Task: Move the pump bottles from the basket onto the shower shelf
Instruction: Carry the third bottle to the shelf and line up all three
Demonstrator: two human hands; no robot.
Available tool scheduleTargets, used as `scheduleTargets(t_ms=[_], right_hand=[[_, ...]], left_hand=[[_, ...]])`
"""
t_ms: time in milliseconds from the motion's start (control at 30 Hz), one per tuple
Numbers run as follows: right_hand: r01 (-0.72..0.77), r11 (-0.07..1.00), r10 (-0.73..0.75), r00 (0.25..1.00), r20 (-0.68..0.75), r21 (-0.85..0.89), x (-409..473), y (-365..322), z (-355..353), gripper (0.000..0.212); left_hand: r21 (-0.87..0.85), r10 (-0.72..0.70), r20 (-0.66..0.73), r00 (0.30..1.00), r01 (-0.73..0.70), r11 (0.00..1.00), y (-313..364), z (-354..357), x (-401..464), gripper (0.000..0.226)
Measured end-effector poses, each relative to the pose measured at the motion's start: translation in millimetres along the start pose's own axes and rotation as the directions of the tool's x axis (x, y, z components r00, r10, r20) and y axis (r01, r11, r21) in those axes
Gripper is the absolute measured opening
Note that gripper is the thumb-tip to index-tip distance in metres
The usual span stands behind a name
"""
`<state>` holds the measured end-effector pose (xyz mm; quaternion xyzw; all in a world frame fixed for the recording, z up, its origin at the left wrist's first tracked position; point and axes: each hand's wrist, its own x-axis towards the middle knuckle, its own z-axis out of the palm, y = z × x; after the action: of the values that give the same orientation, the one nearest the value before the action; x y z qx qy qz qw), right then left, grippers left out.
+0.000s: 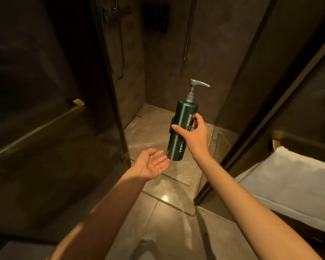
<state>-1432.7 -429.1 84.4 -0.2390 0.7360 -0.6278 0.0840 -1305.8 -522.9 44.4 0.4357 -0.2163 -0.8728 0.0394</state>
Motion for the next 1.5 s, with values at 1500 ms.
scheduleTargets(t_ms=[1500], right_hand=[[0.243,0.967,-0.254,0.934,0.253,0.074,754,3,217,0.067]], left_hand=[[-0.182,0.309,-0.124,0.943,-0.327,0.927,550,311,404,0.037]])
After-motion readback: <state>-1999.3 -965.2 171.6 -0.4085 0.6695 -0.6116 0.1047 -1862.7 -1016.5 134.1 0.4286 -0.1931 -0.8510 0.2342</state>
